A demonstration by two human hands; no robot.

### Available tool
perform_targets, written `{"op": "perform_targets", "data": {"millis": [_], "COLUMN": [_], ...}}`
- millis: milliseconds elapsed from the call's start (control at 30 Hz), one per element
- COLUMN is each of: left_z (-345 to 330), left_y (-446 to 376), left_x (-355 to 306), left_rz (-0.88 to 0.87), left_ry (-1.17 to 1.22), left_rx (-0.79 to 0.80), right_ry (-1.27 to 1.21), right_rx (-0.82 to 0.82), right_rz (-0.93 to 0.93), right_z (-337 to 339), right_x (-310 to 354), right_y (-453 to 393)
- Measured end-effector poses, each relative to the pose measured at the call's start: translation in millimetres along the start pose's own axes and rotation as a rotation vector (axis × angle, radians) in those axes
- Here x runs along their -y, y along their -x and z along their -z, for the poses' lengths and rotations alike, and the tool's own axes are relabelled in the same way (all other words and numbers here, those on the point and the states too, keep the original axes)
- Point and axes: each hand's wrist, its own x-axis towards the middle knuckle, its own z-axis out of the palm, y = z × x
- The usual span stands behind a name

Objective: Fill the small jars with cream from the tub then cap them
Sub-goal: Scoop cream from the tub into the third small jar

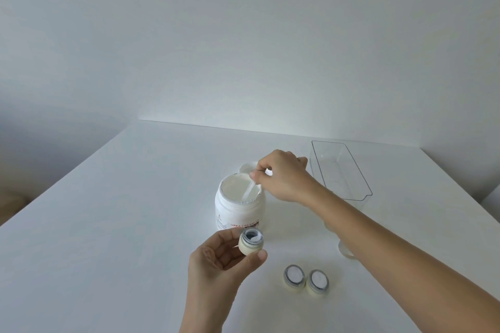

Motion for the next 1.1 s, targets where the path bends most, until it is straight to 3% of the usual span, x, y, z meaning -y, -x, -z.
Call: {"op": "perform_targets", "data": {"millis": [300, 667, 833, 1100], "left_z": [1, -1, -3, -6], "left_y": [-2, -9, -11, -9], "left_x": [1, 1, 0, -3], "left_rz": [-0.022, -0.035, -0.054, -0.069], "left_ry": [-0.018, -0.002, 0.015, 0.025], "left_rx": [-0.017, -0.068, -0.083, -0.080], "right_ry": [-0.319, -0.696, -0.652, -0.300], "right_rx": [-0.040, 0.038, 0.048, -0.020], "right_rz": [-0.321, -0.394, -0.356, -0.248], "right_z": [10, 28, 25, 25], "right_x": [-18, -27, -29, -25], "right_y": [1, 9, 31, 63]}}
